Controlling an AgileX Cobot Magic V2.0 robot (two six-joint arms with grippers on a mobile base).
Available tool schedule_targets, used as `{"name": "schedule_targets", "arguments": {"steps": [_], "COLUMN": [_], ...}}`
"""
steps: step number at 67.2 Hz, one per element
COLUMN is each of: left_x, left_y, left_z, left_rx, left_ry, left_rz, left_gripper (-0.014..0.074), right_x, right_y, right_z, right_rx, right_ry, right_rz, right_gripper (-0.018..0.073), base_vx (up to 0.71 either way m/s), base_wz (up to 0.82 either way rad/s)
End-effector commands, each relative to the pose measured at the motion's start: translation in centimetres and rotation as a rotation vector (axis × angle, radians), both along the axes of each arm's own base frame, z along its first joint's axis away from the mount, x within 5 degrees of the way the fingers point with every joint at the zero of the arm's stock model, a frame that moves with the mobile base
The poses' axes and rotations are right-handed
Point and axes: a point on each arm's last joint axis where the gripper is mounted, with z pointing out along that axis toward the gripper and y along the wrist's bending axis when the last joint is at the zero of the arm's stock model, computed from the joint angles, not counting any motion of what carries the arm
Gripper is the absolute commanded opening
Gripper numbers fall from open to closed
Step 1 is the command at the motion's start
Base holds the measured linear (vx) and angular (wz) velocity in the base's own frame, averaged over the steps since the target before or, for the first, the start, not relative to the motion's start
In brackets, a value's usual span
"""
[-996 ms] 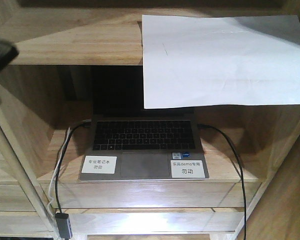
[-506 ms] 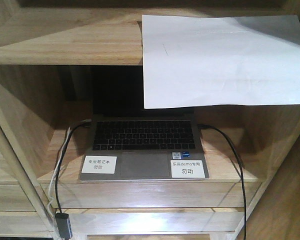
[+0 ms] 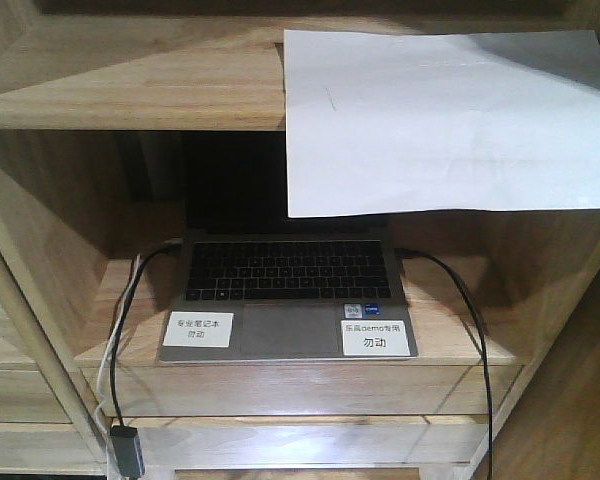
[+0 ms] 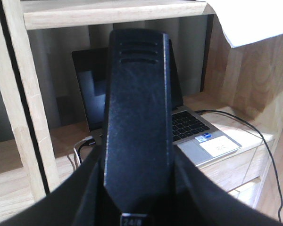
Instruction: Grab stapler and paper to desk for stapling
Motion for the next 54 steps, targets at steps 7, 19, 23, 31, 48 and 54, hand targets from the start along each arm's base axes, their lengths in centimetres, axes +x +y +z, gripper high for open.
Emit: {"name": "schedule_targets", "arguments": {"steps": [7, 19, 23, 31, 48, 54], "left_x": [0.0, 0.0, 0.0, 0.0, 0.0, 0.0], "left_y": [0.0, 0.0, 0.0, 0.0, 0.0, 0.0], "left_z": [1.9, 1.9, 1.9, 1.9, 1.9, 1.9], "left_rx": [-0.070, -0.070, -0.070, -0.070, -0.070, -0.070], "left_ry": [-0.117, -0.117, -0.117, -0.117, -0.117, -0.117], "left_rz": [0.002, 0.002, 0.002, 0.002, 0.002, 0.002], "left_gripper": [-0.0006, -0.0006, -0.0006, -0.0006, -0.0006, -0.0006], "right_x": [0.0, 0.0, 0.0, 0.0, -0.1, -0.2], "right_y": [0.0, 0.0, 0.0, 0.0, 0.1, 0.2], "right_z": [0.0, 0.0, 0.0, 0.0, 0.8, 1.0], "right_rx": [-0.010, -0.010, -0.010, -0.009, 0.425, 0.592], "right_ry": [-0.057, -0.057, -0.057, -0.065, -0.107, -0.106], "right_rz": [0.001, 0.001, 0.001, 0.001, 0.051, 0.086], "right_gripper": [-0.0009, -0.0009, -0.0009, -0.0009, -0.0009, -0.0009], "base_vx": [0.00, 0.00, 0.00, 0.00, 0.00, 0.00], "base_wz": [0.00, 0.00, 0.00, 0.00, 0.00, 0.00]}}
